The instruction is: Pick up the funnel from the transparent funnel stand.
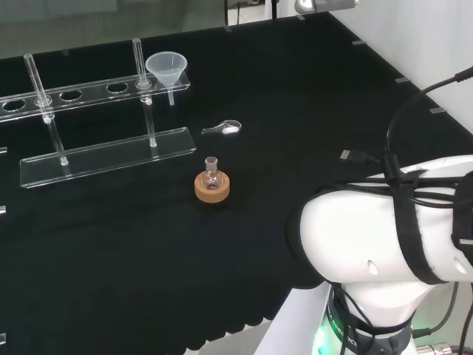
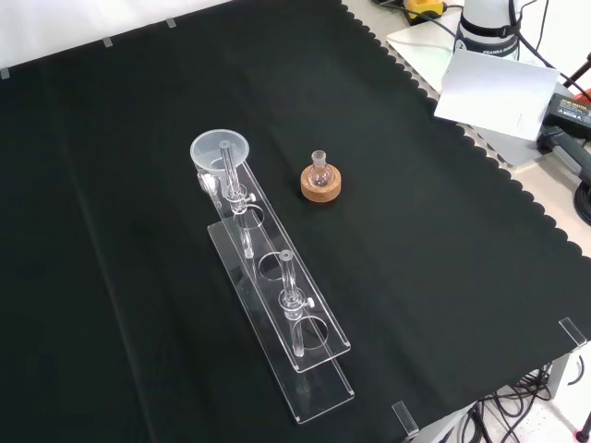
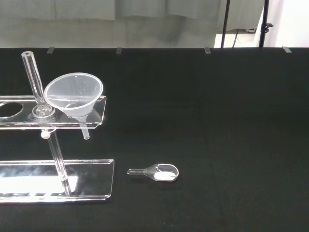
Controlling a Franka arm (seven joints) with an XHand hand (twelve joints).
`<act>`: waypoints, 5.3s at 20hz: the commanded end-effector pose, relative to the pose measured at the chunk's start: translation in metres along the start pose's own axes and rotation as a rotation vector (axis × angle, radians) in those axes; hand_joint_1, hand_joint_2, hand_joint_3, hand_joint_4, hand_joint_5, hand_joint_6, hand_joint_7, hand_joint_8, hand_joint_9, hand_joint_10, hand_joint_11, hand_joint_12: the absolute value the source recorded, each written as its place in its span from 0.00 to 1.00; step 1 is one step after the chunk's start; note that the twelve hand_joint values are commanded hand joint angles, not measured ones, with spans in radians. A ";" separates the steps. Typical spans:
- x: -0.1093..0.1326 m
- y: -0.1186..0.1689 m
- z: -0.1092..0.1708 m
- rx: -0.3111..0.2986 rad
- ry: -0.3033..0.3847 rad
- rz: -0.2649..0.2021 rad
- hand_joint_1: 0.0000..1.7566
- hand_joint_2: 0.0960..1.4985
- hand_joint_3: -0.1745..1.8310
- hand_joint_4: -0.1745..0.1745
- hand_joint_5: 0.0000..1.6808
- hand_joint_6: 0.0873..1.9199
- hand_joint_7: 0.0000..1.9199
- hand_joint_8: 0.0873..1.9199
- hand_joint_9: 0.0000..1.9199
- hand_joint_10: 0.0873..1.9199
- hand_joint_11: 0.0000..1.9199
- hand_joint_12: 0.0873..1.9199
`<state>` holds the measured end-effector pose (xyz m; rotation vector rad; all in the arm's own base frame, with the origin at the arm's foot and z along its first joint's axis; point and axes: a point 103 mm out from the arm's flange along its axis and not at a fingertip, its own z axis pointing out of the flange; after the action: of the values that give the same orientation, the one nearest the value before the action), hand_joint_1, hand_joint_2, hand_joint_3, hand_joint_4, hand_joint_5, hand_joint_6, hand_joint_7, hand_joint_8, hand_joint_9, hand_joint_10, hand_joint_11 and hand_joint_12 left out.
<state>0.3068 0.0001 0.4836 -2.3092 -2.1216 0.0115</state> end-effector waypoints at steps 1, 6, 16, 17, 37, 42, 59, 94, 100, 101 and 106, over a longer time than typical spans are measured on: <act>0.000 0.000 0.000 -0.008 -0.003 -0.004 0.06 0.90 0.06 0.53 0.09 0.05 0.03 0.15 0.23 0.00 0.06 0.67; -0.001 0.004 0.000 -0.011 -0.004 0.001 0.00 0.93 0.07 0.56 0.08 0.00 0.00 0.11 0.18 0.00 0.01 0.70; -0.007 0.035 0.013 0.023 0.011 0.033 0.00 0.93 0.06 0.56 0.08 0.00 0.00 0.11 0.18 0.00 0.01 0.70; -0.006 0.040 0.015 0.024 0.010 0.038 0.00 0.93 0.06 0.55 0.08 0.00 0.00 0.11 0.18 0.00 0.01 0.70; 0.061 0.189 0.064 0.183 -0.079 -0.098 0.21 0.78 0.00 0.44 0.07 0.00 0.00 0.17 0.18 0.00 0.00 0.70; 0.089 0.210 0.090 0.244 -0.097 -0.148 0.26 0.74 0.00 0.42 0.07 0.00 0.00 0.18 0.17 0.02 0.00 0.71; 0.128 0.226 0.139 0.464 -0.149 -0.150 0.33 0.61 0.00 0.39 0.09 0.00 0.00 0.20 0.05 0.39 0.06 0.78; 0.125 0.237 0.201 0.558 -0.220 -0.166 0.43 0.53 0.00 0.33 0.00 0.00 0.00 0.00 0.00 0.40 0.07 0.77; 0.125 0.238 0.206 0.549 -0.222 -0.171 0.44 0.53 0.00 0.34 0.00 0.00 0.01 0.00 0.00 0.43 0.08 0.77; 0.125 0.238 0.207 0.550 -0.223 -0.170 0.44 0.53 0.00 0.35 0.00 0.00 0.02 0.00 0.01 0.43 0.08 0.77; 0.125 0.238 0.208 0.553 -0.230 -0.170 0.44 0.53 0.00 0.36 0.00 0.00 0.04 0.00 0.07 0.43 0.11 0.76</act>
<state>0.5527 0.1041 0.2739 -1.8710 -2.0514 0.7797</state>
